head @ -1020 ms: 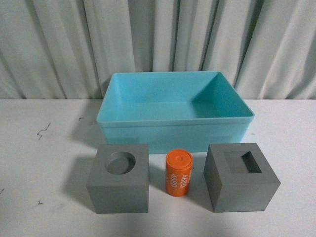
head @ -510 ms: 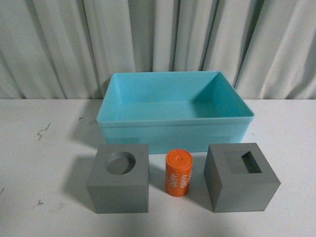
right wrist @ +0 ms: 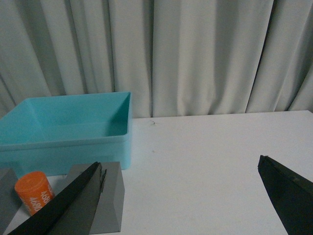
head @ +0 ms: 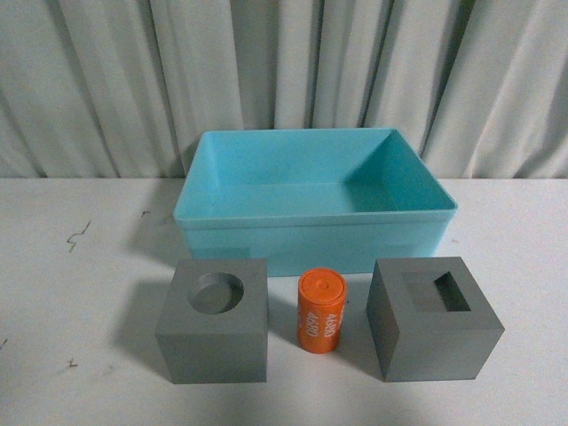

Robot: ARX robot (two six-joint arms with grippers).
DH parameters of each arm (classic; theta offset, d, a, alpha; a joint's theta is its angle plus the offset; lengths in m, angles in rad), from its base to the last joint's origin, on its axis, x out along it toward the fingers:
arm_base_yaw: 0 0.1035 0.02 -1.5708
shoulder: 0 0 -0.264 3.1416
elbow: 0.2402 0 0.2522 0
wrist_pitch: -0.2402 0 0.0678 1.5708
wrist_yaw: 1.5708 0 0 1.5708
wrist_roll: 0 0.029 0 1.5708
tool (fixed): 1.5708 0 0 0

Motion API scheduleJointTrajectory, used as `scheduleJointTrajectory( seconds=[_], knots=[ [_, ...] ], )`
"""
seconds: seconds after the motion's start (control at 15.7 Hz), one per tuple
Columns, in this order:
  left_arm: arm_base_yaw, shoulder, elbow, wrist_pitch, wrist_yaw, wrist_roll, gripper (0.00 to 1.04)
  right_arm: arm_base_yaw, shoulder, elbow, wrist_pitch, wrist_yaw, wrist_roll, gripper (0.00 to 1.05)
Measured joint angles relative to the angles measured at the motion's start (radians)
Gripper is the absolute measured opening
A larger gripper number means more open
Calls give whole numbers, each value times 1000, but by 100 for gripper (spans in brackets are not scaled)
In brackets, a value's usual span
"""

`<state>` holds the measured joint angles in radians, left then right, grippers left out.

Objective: Place gray and orange parts in blue box

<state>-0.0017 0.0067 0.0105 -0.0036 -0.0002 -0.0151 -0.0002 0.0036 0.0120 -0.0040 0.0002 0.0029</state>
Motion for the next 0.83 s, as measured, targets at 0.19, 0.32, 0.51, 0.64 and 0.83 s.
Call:
scheduleJointTrajectory(
  seconds=[0.19, 0.32, 0.51, 0.64, 0.83],
  knots=[
    [0, 0, 0, 0, 0, 0, 98, 0, 0, 0, 0, 0, 0, 98],
    [0, 0, 0, 0, 0, 0, 98, 0, 0, 0, 0, 0, 0, 98],
    [0, 0, 0, 0, 0, 0, 98, 0, 0, 0, 0, 0, 0, 98],
    [0, 0, 0, 0, 0, 0, 98, 0, 0, 0, 0, 0, 0, 98],
    [0, 0, 0, 0, 0, 0, 98, -101, 390, 199, -271, -120, 76, 98]
  ],
)
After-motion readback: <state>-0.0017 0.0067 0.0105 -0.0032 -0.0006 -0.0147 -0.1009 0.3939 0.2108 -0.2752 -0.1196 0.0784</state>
